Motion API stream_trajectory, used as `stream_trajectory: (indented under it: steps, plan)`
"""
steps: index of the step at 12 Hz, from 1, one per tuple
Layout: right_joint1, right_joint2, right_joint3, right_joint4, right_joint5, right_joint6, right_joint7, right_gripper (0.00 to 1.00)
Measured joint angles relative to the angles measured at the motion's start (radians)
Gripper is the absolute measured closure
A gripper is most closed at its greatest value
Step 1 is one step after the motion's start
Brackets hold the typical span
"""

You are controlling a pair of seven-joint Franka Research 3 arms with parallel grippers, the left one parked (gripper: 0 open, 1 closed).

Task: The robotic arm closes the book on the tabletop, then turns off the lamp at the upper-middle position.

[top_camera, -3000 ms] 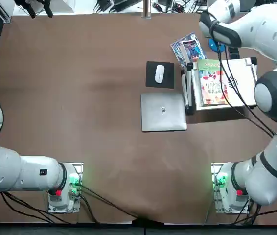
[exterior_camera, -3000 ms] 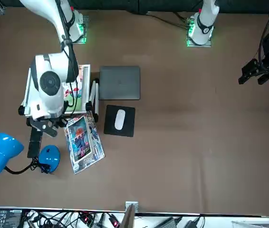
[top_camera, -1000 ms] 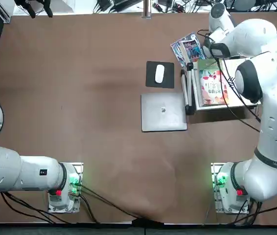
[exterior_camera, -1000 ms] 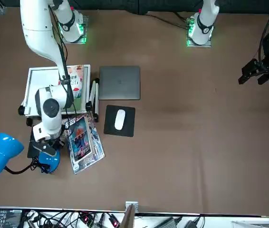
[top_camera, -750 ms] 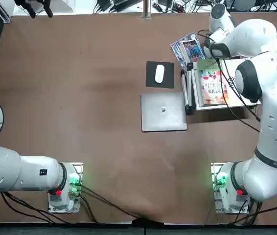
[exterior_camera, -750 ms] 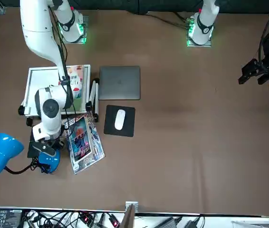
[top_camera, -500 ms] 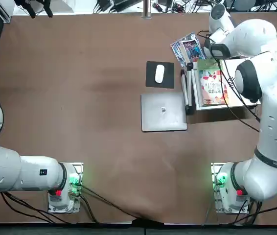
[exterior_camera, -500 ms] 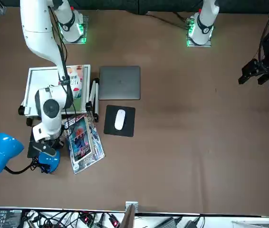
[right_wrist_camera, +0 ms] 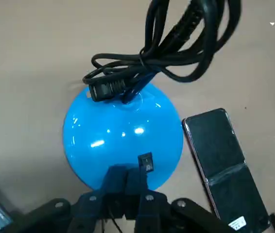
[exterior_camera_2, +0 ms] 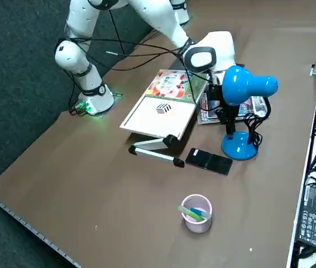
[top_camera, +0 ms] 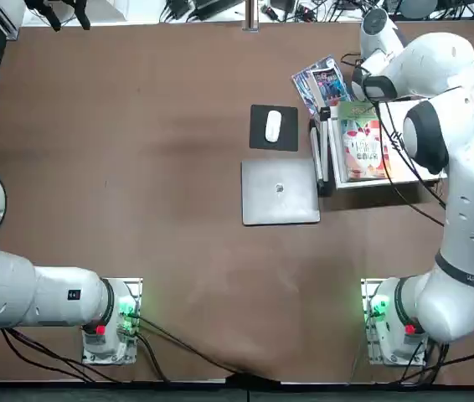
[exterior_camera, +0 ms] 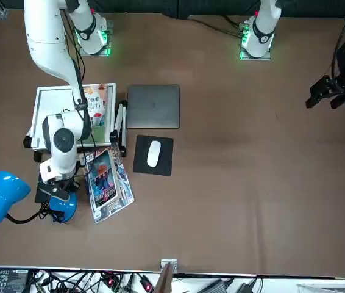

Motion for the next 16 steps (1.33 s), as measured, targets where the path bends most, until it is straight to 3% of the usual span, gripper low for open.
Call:
stream_trajectory:
  steps: [16]
  plan:
    - [-0.032, 0.001, 0.000, 0.002, -0.004, 0.048, -0.002, 0.99]
